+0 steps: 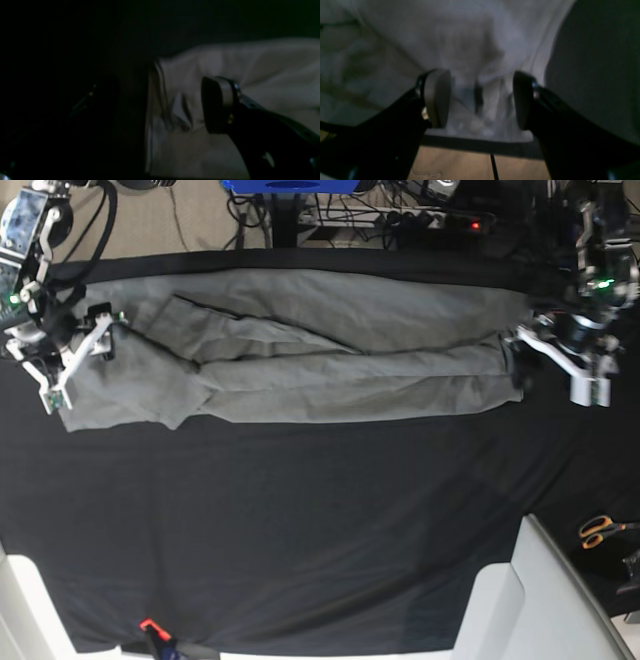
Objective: Fold the T-shirt properly
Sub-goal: 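Release the left gripper and raise it off the shirt end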
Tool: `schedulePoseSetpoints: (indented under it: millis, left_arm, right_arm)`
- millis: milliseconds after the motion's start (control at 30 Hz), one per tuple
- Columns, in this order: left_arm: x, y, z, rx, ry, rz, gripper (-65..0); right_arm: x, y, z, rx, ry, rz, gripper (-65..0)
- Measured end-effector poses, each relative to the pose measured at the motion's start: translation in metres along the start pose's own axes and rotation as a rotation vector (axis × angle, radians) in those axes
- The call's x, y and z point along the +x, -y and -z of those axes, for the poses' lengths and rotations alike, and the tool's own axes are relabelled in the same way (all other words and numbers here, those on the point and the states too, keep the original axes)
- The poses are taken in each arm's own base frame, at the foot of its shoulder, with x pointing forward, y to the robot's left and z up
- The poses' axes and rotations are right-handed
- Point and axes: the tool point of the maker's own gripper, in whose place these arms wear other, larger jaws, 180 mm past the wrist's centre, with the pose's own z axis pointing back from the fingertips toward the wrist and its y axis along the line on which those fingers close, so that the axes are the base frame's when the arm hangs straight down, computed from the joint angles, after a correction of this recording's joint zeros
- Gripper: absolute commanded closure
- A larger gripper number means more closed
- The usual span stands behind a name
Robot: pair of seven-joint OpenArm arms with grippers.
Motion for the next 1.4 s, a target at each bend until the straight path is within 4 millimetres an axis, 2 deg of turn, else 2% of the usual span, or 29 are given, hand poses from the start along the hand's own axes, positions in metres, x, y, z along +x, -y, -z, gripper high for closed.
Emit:
schedulePoseSetpoints:
  millis: [67,133,167,233,267,333,433,500,600,767,867,1067,1200,1333,1400]
  left_arm:
    - [0.018,-0.004,-0.014,-0.057,0.076,-0.090,-49.5]
    - [0.027,-0.012,-0.023,-0.111,0.126,-0.175,-49.5]
    - [0.025,-0.015,-0.024,-0.140,0.125,-0.199,-49.5]
    - [0.004,-0.014,-0.021,-0.214,0.036,-0.168,-49.5]
    - [-0.010,-0.009,-0.018,-0.261,-0.020,-0.130,-49.5]
    - [-0.026,0.002,-0.011,-0.362,-0.040,-0.133,-49.4]
    - [-0.055,-0.011,0.007,-0.320,-0.100,-0.255,-49.4]
    - [-0.072,-0.023,0.009,-0.283,-0.143,-0.291,-49.4]
    - [-0.084,-0.030,0.012,-0.259,-0.163,-0.338,-49.4]
    - [-0.078,-0.031,0.023,-0.259,-0.140,-0.372,-49.4]
    - [-0.089,-0.032,0.027,-0.241,-0.197,-0.319,-49.4]
    - [-0.091,-0.001,0.041,-0.278,-0.195,-0.329,-49.4]
    - [-0.093,-0.002,0.039,-0.274,-0.199,-0.324,-49.4]
    - [-0.085,-0.004,0.029,-0.271,-0.180,-0.280,-49.4]
    - [-0.079,-0.019,0.015,-0.231,-0.158,-0.257,-49.2]
  right_arm:
    - [-0.005,-0.001,-0.001,0.003,-0.015,-0.004,-37.4]
    - [-0.006,-0.001,-0.001,0.001,-0.017,-0.006,-37.2]
    - [-0.005,0.000,-0.001,0.001,-0.017,-0.006,-37.2]
    - [-0.003,-0.001,-0.001,0.002,0.001,-0.005,-37.2]
    - [-0.002,-0.004,0.000,0.007,0.010,0.002,-37.2]
    - [-0.001,-0.010,0.001,0.015,0.042,0.015,-37.2]
    - [-0.007,-0.018,0.001,0.039,0.047,0.012,-37.2]
    - [-0.009,-0.015,0.001,0.028,0.039,0.011,-37.2]
    - [-0.004,-0.015,0.001,0.030,0.061,0.015,-37.2]
    - [-0.006,-0.015,0.001,0.029,0.052,0.012,-37.2]
    - [-0.006,-0.016,0.001,0.030,0.054,0.012,-37.2]
    - [-0.006,-0.016,0.001,0.030,0.054,0.011,-37.2]
    - [-0.006,-0.016,0.001,0.030,0.054,0.012,-37.2]
    - [-0.006,-0.016,0.001,0.030,0.053,0.012,-37.2]
    - [-0.006,-0.016,0.001,0.030,0.053,0.011,-37.2]
